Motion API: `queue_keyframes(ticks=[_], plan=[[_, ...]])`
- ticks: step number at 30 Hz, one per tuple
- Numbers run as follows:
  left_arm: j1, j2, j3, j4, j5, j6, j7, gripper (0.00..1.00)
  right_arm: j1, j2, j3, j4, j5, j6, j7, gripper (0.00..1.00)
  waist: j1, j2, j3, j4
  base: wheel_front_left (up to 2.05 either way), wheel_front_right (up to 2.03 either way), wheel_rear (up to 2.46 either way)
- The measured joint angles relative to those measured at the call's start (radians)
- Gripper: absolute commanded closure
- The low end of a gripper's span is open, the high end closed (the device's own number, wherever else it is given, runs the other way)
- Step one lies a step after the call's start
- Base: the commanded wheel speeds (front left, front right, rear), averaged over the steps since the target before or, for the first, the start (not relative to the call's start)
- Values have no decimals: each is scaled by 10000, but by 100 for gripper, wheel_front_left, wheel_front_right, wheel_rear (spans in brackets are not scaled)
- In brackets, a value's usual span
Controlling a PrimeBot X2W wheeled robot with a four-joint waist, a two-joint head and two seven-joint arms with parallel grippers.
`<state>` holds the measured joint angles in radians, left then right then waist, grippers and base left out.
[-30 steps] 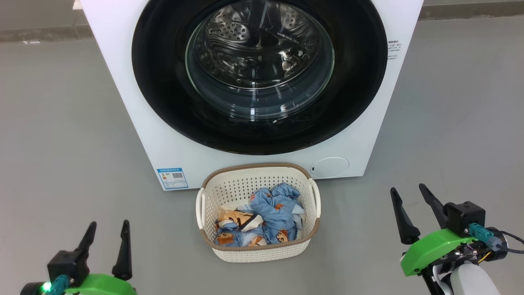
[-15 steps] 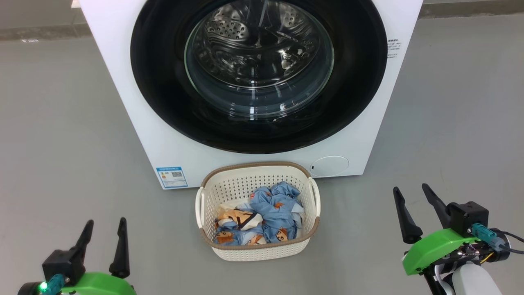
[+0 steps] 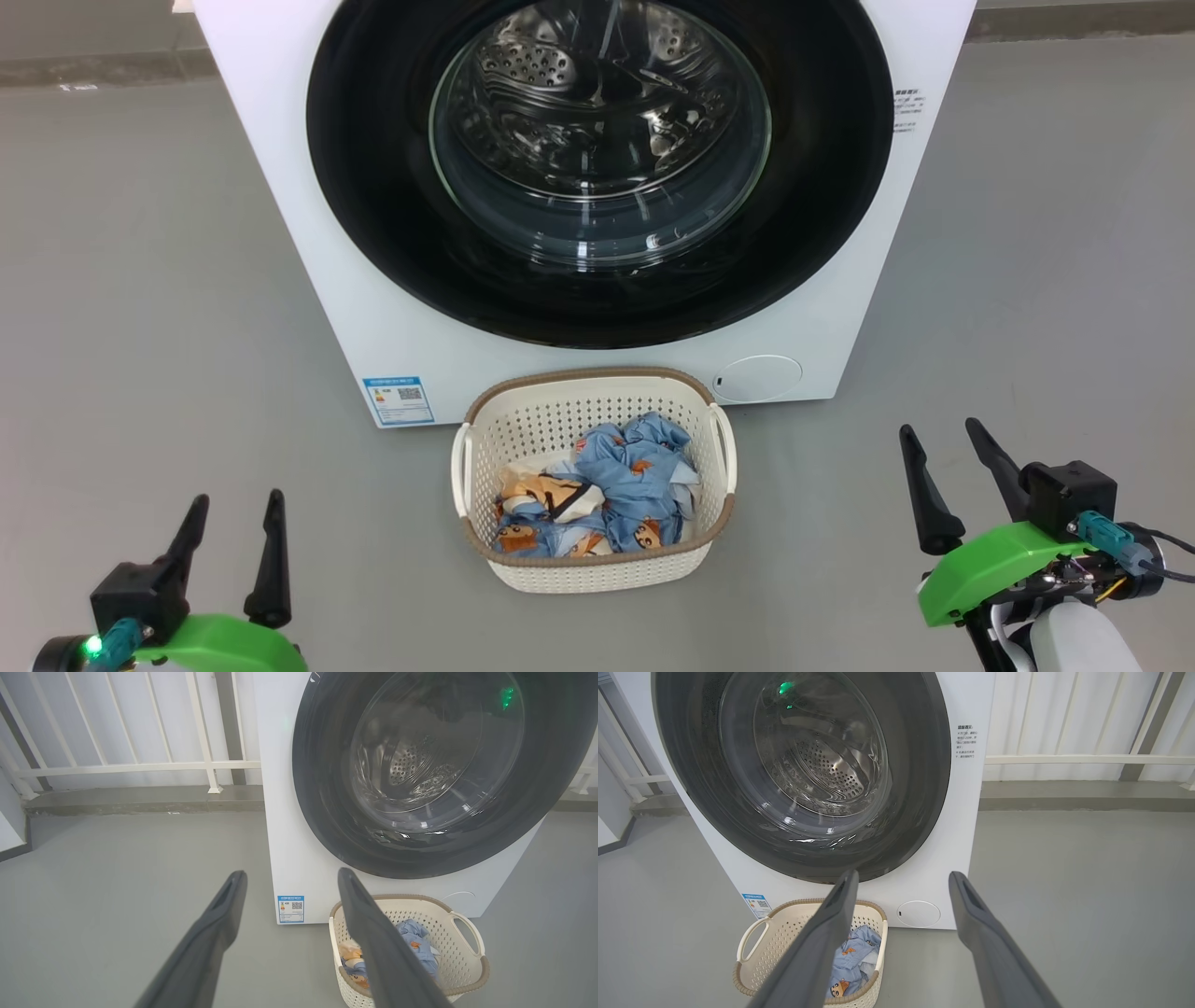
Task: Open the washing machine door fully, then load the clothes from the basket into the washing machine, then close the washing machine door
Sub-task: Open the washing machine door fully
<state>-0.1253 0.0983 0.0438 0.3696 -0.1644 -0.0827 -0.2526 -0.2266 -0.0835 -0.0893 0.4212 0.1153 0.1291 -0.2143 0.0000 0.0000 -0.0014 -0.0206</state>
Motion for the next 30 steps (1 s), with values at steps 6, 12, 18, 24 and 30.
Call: queue_keyframes(ticks=[6,12,18,24,30], plan=[[0,33,-17,21,2,-10,0,0,0,44,-104,65,0,0,-31,0,0,0,-2,30,0,0,0],[0,38,-23,21,2,-13,0,0,0,48,-121,125,-44,0,-48,0,0,0,6,8,0,0,0],[0,40,-21,21,2,-25,0,0,0,50,-127,127,-176,0,-48,0,0,0,-28,-18,0,0,0],[-1,38,-29,29,19,-27,0,0,1,50,-138,125,-176,0,-48,0,0,0,-27,-2,0,0,0],[-23,44,-48,92,107,-27,0,0,1,63,-138,109,-173,0,-46,0,0,0,0,37,33,33,-67]])
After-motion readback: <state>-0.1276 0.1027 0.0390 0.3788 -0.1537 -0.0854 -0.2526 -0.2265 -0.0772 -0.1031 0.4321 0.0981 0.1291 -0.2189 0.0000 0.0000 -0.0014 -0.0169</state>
